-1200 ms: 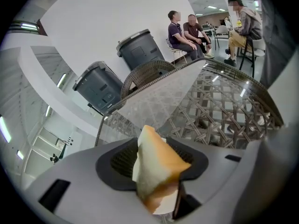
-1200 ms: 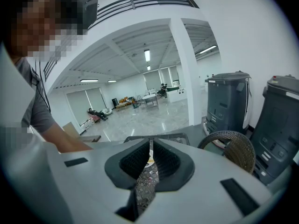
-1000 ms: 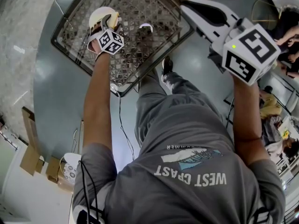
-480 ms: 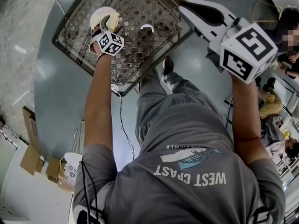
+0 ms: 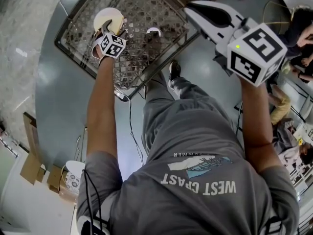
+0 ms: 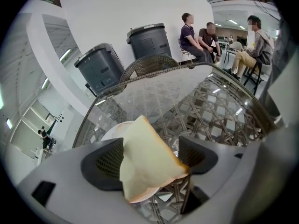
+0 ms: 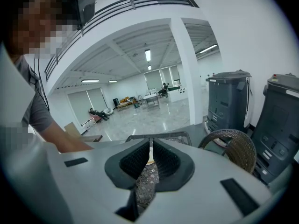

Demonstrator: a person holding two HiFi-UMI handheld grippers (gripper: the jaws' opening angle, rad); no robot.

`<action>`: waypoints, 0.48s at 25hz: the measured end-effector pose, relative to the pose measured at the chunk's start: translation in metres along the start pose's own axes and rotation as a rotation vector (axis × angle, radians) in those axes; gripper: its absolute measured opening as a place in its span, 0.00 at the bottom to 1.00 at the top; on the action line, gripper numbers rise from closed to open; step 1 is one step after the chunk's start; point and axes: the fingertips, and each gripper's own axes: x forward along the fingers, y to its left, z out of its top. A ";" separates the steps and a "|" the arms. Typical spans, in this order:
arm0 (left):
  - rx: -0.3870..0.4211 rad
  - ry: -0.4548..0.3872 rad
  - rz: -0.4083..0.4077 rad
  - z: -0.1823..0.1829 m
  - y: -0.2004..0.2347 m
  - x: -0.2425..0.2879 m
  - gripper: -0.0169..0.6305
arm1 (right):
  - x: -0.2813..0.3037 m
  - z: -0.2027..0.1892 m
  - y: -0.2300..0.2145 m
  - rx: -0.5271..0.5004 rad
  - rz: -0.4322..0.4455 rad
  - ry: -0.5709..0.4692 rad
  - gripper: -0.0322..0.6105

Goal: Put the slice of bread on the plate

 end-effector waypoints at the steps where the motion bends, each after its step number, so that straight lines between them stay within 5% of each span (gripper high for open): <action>1: -0.001 0.002 0.001 -0.001 -0.001 0.001 0.58 | -0.001 -0.001 0.000 0.000 -0.001 0.003 0.07; 12: -0.112 -0.027 -0.047 0.006 0.002 -0.005 0.61 | -0.013 -0.010 0.003 0.000 -0.001 0.007 0.07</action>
